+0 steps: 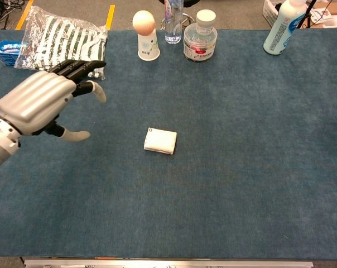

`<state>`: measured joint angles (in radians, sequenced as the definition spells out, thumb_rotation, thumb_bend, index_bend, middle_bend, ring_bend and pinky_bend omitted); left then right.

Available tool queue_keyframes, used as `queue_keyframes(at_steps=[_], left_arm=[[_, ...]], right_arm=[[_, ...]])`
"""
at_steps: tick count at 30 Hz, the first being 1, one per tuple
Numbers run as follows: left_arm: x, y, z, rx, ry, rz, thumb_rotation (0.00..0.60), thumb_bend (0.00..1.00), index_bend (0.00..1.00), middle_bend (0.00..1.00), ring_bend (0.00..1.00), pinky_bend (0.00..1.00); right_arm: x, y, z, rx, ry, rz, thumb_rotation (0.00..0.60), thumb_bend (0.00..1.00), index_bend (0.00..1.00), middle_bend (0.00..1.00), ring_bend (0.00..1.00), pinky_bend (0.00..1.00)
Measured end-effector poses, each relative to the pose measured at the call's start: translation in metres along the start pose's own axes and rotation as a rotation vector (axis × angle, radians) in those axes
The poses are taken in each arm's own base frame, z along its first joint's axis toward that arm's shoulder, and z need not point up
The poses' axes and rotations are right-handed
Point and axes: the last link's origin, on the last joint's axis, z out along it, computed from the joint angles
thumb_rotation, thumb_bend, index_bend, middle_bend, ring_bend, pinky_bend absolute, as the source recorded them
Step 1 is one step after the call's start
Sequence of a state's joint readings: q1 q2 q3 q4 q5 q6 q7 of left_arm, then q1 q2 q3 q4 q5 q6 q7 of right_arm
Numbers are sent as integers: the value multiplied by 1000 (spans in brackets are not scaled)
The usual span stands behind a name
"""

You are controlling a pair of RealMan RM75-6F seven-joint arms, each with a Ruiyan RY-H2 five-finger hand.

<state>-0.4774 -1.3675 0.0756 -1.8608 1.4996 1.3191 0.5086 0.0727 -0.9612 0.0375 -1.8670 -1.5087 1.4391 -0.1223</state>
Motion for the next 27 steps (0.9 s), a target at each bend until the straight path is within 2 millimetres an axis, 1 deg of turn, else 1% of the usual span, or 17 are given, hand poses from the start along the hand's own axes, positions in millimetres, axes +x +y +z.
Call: queue_keyframes(at_steps=[2, 6, 12, 19, 22, 24, 27], left_arm=[[3, -6, -9, -24, 17, 21, 600, 141, 375, 48, 0, 101], [8, -21, -34, -49, 80, 57, 600, 141, 396, 64, 0, 114], [12, -44, -73, -2, 165, 18, 600, 141, 412, 92, 11, 142], [15, -62, -114, 60, 250, 2, 600, 141, 424, 106, 12, 144], [13, -70, -125, 98, 246, 0, 600, 141, 429, 107, 12, 144], [13, -75, -127, 126, 238, 3, 600, 141, 432, 110, 12, 144], [12, -78, -127, 137, 231, 4, 600, 141, 435, 113, 12, 144]], right_arm=[[-1, 0, 0, 1, -3, -2, 600, 0, 355, 266, 36, 117], [-2, -1, 0, 1, -8, -6, 600, 0, 355, 266, 36, 117], [-3, -1, 0, 0, -10, -7, 600, 0, 355, 266, 36, 117], [-3, -2, 0, 4, -12, -12, 600, 0, 355, 266, 36, 117], [-5, -2, 0, 5, -16, -16, 600, 0, 355, 266, 36, 117], [-6, -3, 0, 7, -21, -18, 600, 0, 355, 266, 36, 117], [-7, -3, 0, 8, -26, -18, 600, 0, 355, 266, 36, 117]])
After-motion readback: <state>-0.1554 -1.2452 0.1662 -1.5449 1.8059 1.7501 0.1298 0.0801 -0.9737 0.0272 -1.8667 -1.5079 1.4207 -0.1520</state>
